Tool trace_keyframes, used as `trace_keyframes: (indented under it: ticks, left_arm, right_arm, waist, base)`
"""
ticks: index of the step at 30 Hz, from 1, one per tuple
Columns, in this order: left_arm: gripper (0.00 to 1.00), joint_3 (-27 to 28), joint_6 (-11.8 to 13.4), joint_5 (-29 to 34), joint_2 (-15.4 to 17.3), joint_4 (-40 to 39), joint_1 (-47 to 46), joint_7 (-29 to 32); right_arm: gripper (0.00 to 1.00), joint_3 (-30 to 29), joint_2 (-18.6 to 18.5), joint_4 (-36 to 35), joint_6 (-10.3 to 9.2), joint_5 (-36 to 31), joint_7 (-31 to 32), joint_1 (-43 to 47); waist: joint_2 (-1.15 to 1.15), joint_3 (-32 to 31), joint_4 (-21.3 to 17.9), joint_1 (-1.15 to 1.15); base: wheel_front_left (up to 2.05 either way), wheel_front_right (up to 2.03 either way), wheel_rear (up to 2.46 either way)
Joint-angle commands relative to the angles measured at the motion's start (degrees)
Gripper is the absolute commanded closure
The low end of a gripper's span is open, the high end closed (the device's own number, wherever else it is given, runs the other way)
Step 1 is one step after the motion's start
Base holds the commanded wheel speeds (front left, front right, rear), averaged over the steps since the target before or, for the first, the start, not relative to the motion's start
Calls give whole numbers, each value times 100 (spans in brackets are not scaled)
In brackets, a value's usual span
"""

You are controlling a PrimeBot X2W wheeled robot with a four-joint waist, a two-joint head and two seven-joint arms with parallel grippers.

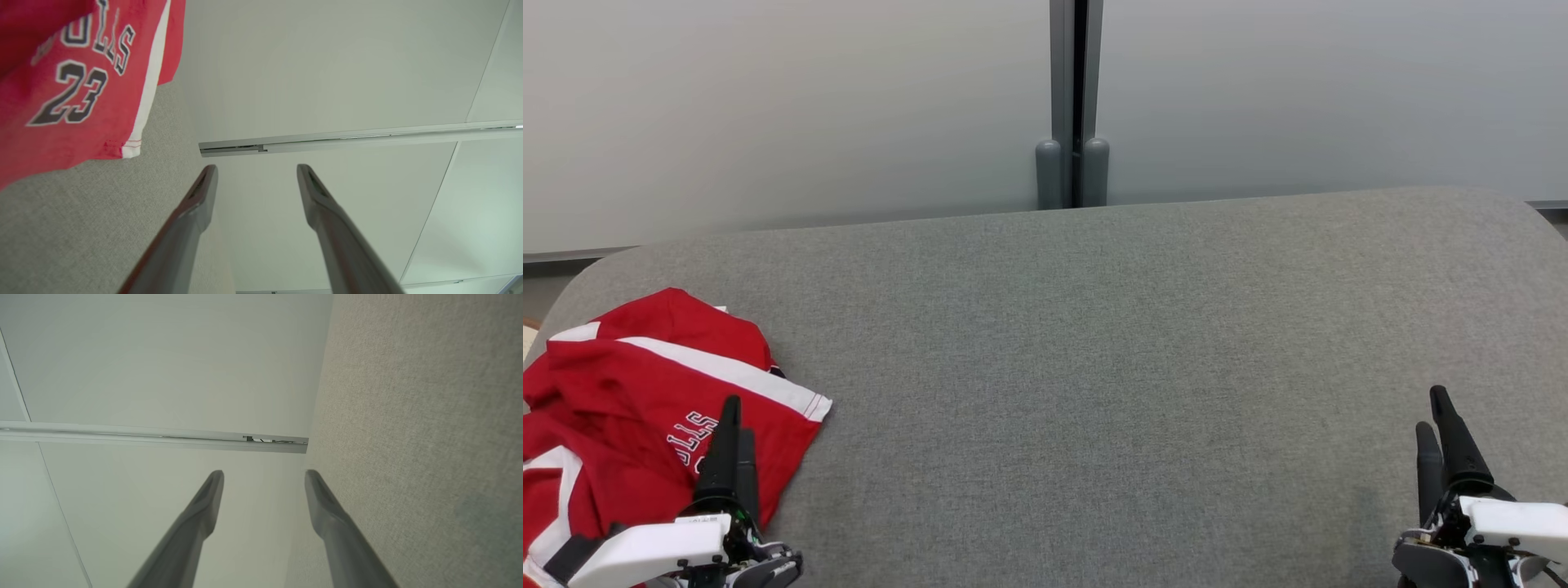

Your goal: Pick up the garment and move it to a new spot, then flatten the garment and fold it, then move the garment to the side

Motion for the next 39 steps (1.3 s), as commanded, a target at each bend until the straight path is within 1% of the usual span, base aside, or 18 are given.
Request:
trace_keyframes:
  ticks: [1, 11, 18, 19, 24, 29, 32, 35, 37, 39]
  left_arm:
    - [0, 45, -3, 105, 55, -144, -76, -60]
    - [0, 277, -4, 701, 63, -260, -50, -306]
    - [0, 355, -4, 1174, 68, -375, -116, -465]
    - [0, 355, -4, 1174, 68, -375, -116, -465]
    - [0, 385, 20, 1619, 71, -565, -160, -567]
    - [0, 335, 102, 2183, 75, -862, -166, -667]
    - [0, 275, 236, 2509, 77, -1029, -141, -725]
    - [0, 155, 357, 2539, 77, -1071, -94, -781]
    - [0, 113, 368, 2758, 80, -1166, -87, -819]
    - [0, 61, 434, 2969, 80, -1233, -60, -854]
  right_arm:
    - [0, -17, -44, -132, 0, -212, -79, -122]
    - [0, -43, -51, -392, 0, -1384, -324, -213]
    - [0, 53, -56, -729, 1, -2495, -484, -303]
    - [0, 53, -56, -729, 1, -2495, -484, -303]
    - [0, 141, -59, -898, 1, -3259, -588, -345]
    - [0, 246, -62, -940, 1, -4051, -691, -343]
    - [0, 330, -82, -1010, 1, -4519, -750, -363]
    - [0, 441, -137, -1191, 1, -4935, -804, -405]
    - [0, 466, -142, -1267, 1, -5154, -839, -379]
    - [0, 487, -143, -1279, 1, -5361, -875, -344]
  waist:
    - [0, -7, -3, 0]
    - [0, -22, -10, 0]
    - [0, 15, -19, 0]
    - [0, 15, -19, 0]
    - [0, 39, -24, 0]
    - [0, 57, -34, 0]
    - [0, 65, -40, 0]
    - [0, 70, -45, 0]
    - [0, 71, -45, 0]
    - [0, 69, -47, 0]
  base:
    - [0, 0, 0]
    - [0, 0, 0]
    - [0, 0, 0]
    - [0, 0, 0]
    - [0, 0, 0]
    - [0, 0, 0]
    - [0, 0, 0]
    - [0, 0, 0]
    - [0, 0, 0]
    - [0, 0, 0]
